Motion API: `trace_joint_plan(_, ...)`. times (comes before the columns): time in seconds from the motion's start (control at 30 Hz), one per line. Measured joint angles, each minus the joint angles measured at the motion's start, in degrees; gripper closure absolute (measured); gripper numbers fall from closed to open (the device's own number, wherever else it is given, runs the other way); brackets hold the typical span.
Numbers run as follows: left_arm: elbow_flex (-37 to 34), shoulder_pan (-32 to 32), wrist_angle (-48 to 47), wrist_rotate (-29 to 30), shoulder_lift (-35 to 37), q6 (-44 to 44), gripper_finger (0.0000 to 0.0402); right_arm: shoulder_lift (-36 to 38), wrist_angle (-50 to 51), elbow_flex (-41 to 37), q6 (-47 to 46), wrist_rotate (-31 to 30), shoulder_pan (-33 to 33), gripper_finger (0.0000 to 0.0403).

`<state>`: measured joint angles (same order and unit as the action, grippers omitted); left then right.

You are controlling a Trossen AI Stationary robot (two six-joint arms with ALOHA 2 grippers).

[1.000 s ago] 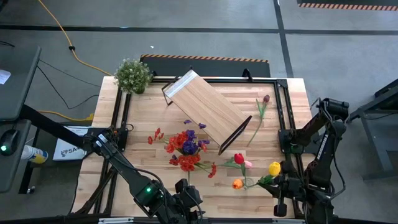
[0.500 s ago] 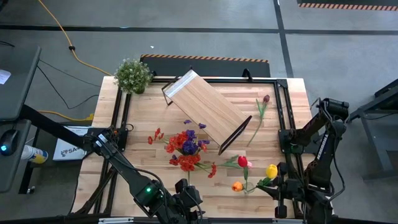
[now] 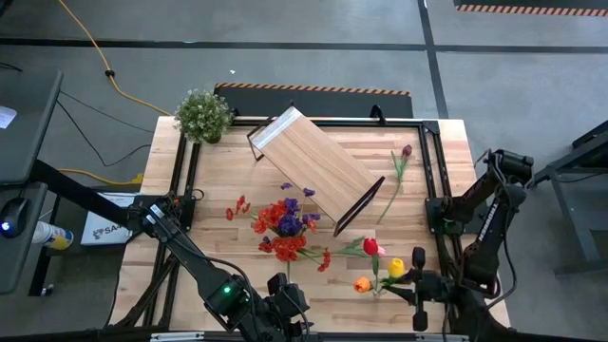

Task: Pick and place flowers into a vace then onto a shelf
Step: Put the yellow tulip into the right transparent vase, then put the pink tulip into the right transparent vase

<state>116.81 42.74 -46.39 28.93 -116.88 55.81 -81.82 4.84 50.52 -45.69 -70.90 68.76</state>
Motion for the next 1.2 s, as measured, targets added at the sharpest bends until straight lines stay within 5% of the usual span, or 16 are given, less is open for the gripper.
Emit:
trace_joint_plan(0.7, 0.0, 0.0, -0.09, -0.01, 0.0, 0.0, 0.019, 0.82, -0.04, -0.02, -1.02, 7.24, -0.49, 0.0246)
trace_joint_plan(1.2, 0.0, 0.13, -0.13, -4.27, 0.0, 0.17, 0.019, 7.92, -1.46, -0.02, -0.98, 19.11, -0.49, 0.0262)
